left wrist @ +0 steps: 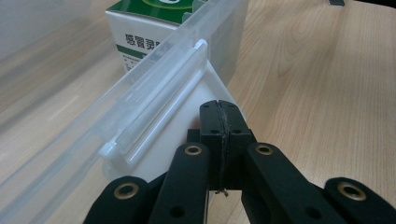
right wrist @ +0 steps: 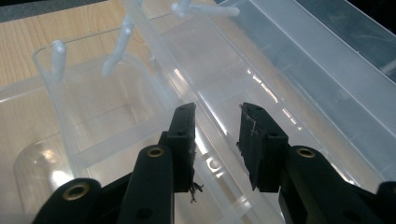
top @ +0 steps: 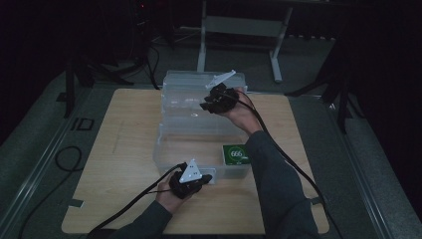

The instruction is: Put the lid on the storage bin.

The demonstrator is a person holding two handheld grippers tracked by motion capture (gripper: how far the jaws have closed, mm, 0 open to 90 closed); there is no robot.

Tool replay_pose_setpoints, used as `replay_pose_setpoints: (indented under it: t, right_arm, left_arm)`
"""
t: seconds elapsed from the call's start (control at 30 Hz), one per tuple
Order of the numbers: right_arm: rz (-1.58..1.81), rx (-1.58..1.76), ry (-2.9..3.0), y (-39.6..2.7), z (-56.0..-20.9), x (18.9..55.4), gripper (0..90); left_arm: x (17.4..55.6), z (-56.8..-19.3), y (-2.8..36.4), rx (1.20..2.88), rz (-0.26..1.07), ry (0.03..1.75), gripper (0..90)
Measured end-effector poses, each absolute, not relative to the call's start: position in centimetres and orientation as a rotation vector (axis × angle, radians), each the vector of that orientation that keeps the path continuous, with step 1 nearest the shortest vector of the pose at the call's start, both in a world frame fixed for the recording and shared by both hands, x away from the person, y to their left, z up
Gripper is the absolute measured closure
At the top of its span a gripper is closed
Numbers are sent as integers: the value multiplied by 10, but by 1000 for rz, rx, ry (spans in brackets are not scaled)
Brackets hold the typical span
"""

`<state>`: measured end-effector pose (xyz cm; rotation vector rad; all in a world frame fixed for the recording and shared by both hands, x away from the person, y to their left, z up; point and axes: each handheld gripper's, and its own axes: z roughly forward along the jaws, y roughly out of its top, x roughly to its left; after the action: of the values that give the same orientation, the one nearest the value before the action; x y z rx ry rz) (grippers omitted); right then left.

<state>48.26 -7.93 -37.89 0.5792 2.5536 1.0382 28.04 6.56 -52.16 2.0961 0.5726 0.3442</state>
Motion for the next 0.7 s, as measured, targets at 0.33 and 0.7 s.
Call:
replay_pose_setpoints:
  t: [0.33,0.7]
  right_arm:
    - [1027,556,2577,-81,-377,482,711]
    - [1025,526,2594,-82,-376,480,739]
  left_arm:
    - [280,-522,65,2095,349,571,900]
    - [280,-522,65,2095,354,572,900]
